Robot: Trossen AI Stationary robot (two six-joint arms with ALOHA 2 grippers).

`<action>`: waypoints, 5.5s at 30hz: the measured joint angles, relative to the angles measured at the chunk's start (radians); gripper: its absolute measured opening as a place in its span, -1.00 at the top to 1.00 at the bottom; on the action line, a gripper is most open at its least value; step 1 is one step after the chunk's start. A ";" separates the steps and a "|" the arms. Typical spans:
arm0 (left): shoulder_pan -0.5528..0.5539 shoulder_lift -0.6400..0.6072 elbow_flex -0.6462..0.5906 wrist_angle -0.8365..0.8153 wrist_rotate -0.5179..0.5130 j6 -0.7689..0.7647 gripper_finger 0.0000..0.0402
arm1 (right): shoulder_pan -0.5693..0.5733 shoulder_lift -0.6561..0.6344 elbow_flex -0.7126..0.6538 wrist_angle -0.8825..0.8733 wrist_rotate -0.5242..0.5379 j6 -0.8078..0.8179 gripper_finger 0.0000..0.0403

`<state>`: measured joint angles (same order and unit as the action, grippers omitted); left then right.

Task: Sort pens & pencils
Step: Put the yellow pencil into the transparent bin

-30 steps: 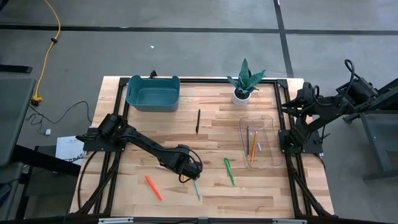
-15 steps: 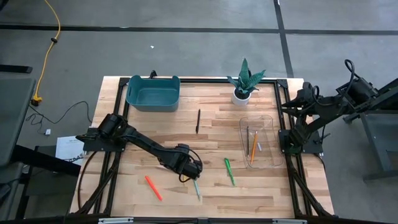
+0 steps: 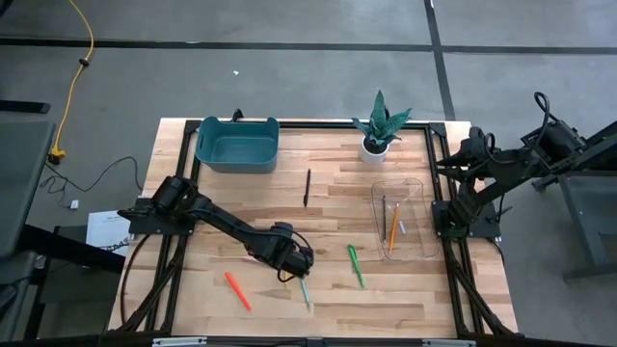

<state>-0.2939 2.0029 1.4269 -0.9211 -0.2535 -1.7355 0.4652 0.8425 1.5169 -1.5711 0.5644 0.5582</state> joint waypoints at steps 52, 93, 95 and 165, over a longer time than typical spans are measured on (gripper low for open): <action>0.046 0.034 -0.001 0.023 0.115 0.056 0.47 | 0.000 0.000 0.000 0.000 0.000 -0.016 0.61; 0.046 0.065 0.001 0.023 0.227 0.105 0.47 | 0.000 -0.001 0.000 0.000 0.000 -0.036 0.61; 0.046 0.065 0.001 0.020 0.228 0.107 0.47 | 0.000 -0.001 0.000 0.000 0.000 -0.035 0.61; 0.046 0.067 0.614 -0.309 -0.226 0.543 0.87 | 0.000 0.000 0.000 0.077 -0.043 -0.016 0.61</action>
<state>-0.2481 2.0701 2.0410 -1.2301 -0.4794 -1.1924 0.4652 0.8422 1.5166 -1.4937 0.5218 0.5417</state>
